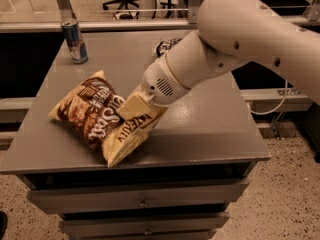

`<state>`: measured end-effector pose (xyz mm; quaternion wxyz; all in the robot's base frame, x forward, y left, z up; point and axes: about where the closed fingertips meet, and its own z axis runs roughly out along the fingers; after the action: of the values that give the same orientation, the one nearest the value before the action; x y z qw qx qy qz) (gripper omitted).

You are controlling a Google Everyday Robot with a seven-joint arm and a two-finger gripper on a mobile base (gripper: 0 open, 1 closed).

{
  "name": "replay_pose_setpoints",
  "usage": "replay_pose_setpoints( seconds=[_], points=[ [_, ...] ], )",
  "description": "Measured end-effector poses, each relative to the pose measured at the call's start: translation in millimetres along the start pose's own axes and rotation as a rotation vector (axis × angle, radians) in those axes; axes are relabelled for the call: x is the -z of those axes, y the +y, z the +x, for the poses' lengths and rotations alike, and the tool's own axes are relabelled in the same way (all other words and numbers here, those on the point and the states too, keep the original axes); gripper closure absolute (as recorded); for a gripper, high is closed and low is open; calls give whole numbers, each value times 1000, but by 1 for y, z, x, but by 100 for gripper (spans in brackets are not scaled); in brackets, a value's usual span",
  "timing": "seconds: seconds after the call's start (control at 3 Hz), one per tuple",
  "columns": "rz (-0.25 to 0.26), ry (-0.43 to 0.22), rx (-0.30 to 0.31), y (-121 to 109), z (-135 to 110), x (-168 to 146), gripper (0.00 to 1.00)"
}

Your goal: Move brown chip bag near redbull can

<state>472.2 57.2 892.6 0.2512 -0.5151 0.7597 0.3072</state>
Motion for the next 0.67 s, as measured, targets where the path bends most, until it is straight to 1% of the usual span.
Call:
replay_pose_setpoints(
  seconds=[0.33,0.67],
  points=[
    [170,-41,15,-42,-10,73,100],
    [317,-89,20,-72,-21,144,100]
  ],
)
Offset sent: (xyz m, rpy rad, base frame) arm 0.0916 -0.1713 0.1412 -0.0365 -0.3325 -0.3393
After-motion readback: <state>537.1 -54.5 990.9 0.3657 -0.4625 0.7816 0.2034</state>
